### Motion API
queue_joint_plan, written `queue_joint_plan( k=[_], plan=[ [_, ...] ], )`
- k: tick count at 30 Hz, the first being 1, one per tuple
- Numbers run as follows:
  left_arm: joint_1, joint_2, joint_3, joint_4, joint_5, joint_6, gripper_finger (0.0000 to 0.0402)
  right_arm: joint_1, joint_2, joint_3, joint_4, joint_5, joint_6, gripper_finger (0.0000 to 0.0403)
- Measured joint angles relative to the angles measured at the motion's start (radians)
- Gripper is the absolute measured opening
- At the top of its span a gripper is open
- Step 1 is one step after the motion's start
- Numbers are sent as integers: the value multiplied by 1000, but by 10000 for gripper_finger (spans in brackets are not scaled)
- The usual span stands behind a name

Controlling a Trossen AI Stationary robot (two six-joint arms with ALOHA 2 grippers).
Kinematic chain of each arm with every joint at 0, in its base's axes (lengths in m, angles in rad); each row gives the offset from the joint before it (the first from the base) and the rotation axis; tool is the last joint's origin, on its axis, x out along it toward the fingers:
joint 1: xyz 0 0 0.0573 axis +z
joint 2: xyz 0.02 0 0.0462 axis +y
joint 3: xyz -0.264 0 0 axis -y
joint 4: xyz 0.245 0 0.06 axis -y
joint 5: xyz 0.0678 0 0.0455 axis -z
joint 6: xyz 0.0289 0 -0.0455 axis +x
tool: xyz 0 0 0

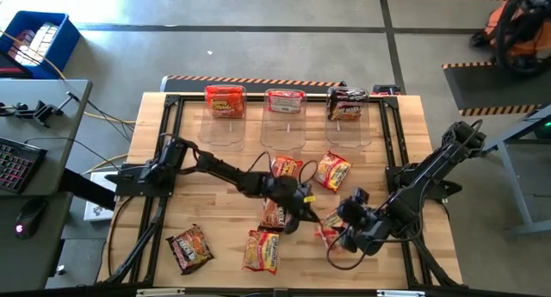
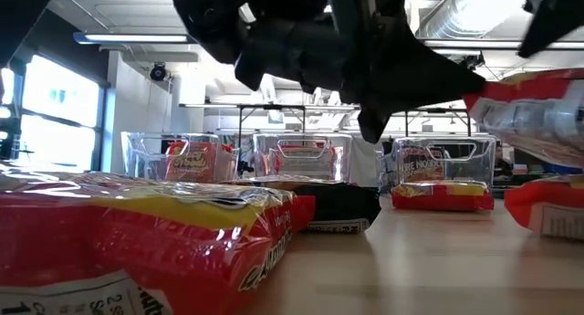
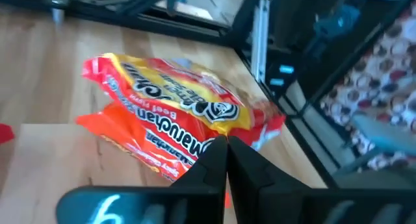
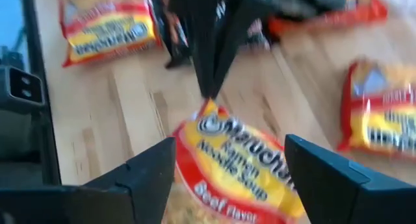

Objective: Sort Maruchan noodles
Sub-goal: Put the red noodle pack into the middle transparent bin

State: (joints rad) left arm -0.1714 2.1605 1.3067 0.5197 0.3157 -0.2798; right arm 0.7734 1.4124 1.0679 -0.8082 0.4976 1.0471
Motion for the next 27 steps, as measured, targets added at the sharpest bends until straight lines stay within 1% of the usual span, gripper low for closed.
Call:
queue_joint_plan(
  k=[4, 10, 14, 18, 23, 27],
  plan=[
    [10, 0, 0, 47, 2, -40, 0, 11, 0, 0, -61, -39, 96, 274],
    [27, 0, 0, 150, 6, -61, 0, 15, 0, 19, -152, -42, 188, 274],
    [56, -13, 0, 159, 7, -70, 0, 15, 0, 64, -225, -16, 193, 274],
    [77, -32, -1, 152, 6, -47, 0, 15, 0, 99, -240, 23, 185, 274],
    [101, -72, -1, 152, 7, -29, 0, 15, 0, 103, -245, 50, 215, 274],
    [113, -86, -1, 147, -31, -24, 0, 15, 0, 103, -254, 83, 259, 274]
  ],
)
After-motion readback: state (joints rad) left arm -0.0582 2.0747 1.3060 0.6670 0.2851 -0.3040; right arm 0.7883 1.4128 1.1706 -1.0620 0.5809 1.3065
